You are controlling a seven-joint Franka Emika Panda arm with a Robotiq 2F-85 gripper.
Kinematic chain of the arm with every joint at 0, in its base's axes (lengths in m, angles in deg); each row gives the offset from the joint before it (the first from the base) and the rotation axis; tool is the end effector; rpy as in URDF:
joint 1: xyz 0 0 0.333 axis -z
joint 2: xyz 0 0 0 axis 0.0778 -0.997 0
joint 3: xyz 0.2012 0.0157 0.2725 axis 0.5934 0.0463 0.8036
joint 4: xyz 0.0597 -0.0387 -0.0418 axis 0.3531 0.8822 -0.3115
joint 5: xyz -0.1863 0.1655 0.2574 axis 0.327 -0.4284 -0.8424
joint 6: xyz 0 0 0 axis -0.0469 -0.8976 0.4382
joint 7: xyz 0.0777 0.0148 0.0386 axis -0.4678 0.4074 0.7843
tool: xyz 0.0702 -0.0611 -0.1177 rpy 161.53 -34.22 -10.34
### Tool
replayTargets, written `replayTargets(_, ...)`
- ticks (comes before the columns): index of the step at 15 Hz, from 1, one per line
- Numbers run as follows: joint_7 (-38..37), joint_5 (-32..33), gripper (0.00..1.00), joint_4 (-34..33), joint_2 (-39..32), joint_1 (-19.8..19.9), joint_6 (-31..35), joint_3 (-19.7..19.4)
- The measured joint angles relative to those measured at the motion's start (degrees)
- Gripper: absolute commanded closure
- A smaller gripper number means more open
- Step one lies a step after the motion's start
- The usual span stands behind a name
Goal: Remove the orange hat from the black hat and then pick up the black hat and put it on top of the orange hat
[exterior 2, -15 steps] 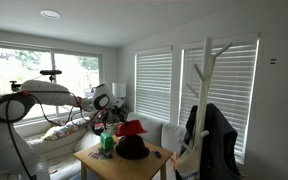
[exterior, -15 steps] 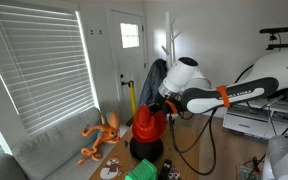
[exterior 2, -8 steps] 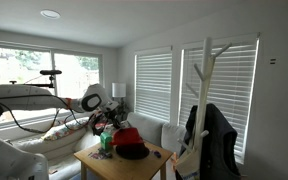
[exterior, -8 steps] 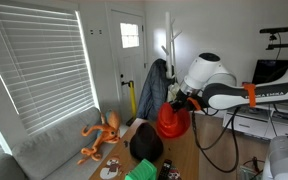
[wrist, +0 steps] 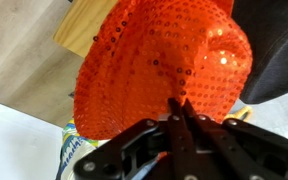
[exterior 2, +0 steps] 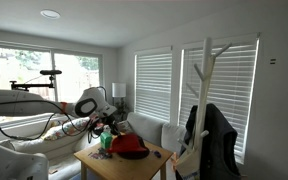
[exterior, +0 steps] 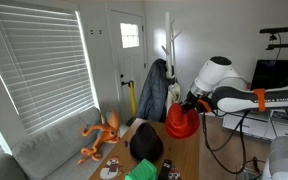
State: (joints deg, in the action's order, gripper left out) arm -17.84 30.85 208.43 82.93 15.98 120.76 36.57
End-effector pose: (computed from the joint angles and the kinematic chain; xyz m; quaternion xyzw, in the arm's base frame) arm 0.3143 -0.0434 0.5417 0.9075 -0.3273 0.2566 0.0587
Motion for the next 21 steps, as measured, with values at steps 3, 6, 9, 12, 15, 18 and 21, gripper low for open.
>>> replayTargets(3, 0.00, -0.15, 0.99, 0.01, -0.12, 0.14, 0.05, 0.01)
replayTargets(6, 0.37, -1.05, 0.99, 1.49, -0.71, 1.18, 1.70, -1.41)
replayTargets(9, 2.74, -2.44, 0.99, 4.61, -1.00, 2.15, 4.84, -4.82)
replayTargets(12, 5.59, -5.03, 0.69, 7.48, -1.23, 2.59, 7.37, -7.68)
replayTargets(15, 7.31, -6.99, 0.50, 9.35, -1.53, 3.62, 9.70, -9.06)
replayTargets(18, 8.54, -9.03, 0.30, 9.35, -2.52, 4.27, 12.43, -9.41)
replayTargets(21, 9.14, -10.24, 0.08, 9.27, -3.47, 4.23, 14.66, -9.15)
